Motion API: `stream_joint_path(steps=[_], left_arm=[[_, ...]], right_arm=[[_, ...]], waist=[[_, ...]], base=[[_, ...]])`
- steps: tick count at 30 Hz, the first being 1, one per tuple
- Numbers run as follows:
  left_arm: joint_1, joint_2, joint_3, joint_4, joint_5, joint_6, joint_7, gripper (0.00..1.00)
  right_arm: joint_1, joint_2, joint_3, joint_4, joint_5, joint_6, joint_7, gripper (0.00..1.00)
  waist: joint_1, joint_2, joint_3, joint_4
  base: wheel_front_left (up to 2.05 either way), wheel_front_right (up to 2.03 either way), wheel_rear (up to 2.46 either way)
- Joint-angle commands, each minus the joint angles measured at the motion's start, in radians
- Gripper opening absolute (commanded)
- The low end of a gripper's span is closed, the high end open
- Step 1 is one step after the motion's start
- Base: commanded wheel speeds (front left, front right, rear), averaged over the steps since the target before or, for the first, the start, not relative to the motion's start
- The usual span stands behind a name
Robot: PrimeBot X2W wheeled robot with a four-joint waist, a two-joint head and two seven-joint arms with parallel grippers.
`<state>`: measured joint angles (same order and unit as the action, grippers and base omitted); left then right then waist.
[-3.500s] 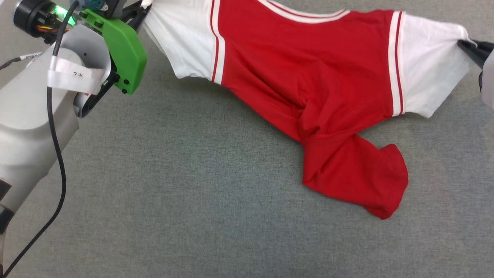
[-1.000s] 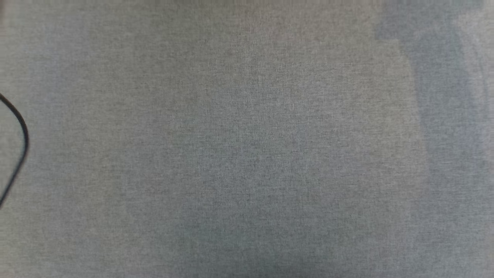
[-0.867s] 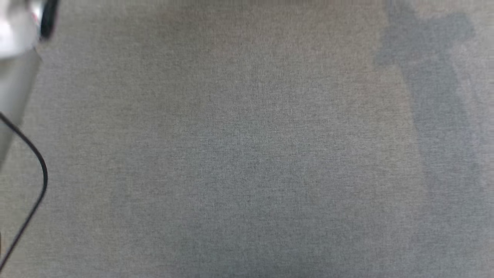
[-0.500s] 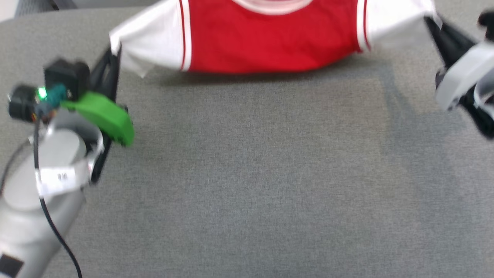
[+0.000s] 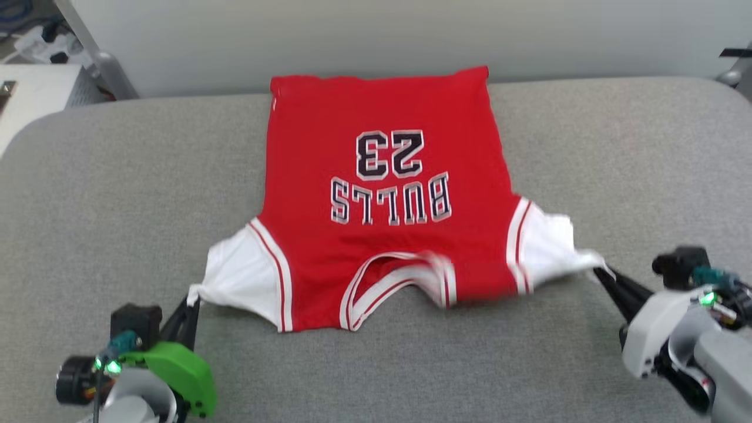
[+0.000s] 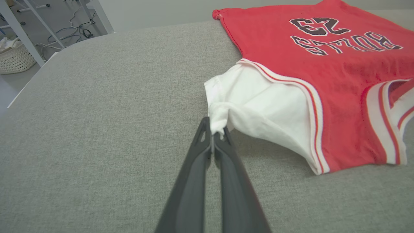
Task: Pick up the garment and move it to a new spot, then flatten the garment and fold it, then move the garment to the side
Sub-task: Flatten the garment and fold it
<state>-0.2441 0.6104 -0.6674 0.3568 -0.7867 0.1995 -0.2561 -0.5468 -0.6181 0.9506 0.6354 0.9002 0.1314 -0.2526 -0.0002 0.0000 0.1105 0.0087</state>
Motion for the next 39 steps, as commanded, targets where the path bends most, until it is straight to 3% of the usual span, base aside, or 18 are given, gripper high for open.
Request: stream_joint_path(steps=[1,14,22,23,24,33,39], left_arm=[[0.033,-0.01,0.011,0.006,-0.006,0.008,-0.006,0.0],[0.338,-0.016,0.132,-0.072,0.003,0.072,-0.006,0.0],[0.38,-0.045,0.152,-0.114,0.038,0.08,-0.006,0.0],[0.375,-0.047,0.152,-0.118,0.045,0.08,-0.006,0.0],[0.367,-0.049,0.149,-0.123,0.055,0.079,-0.006,0.0],[0.306,-0.078,0.154,-0.175,0.11,0.095,-0.006,0.0],[0.267,-0.118,0.19,-0.23,0.167,0.108,-0.006,0.0]], right_arm=[[0.041,0.0,-0.018,-0.007,-0.005,-0.001,-0.009,0.0],[0.387,-0.035,-0.142,-0.058,-0.017,-0.001,-0.001,0.0],[0.498,-0.036,-0.235,-0.116,-0.012,-0.001,0.054,0.0],[0.501,-0.033,-0.254,-0.12,-0.012,-0.001,0.057,0.42],[0.503,-0.032,-0.283,-0.125,-0.015,-0.001,0.054,1.0],[0.444,-0.061,-0.585,-0.29,-0.134,-0.001,0.053,1.0],[0.28,-0.055,-0.794,-0.501,-0.242,-0.001,0.224,1.0]], waist=[[0.0002,0.0,-0.053,-0.003],[0.0002,0.0,-0.122,-0.01],[0.0002,0.0,-0.117,0.006],[0.0002,0.0,-0.113,0.009],[0.0002,0.0,-0.11,0.015],[0.0002,0.0,-0.057,0.041],[0.0002,0.0,0.033,0.084]], base=[[0.0,0.0,0.0],[0.0,0.0,0.0],[0.0,0.0,0.0],[0.0,0.0,0.0],[0.0,0.0,0.0],[0.0,0.0,0.0],[0.0,0.0,0.0]])
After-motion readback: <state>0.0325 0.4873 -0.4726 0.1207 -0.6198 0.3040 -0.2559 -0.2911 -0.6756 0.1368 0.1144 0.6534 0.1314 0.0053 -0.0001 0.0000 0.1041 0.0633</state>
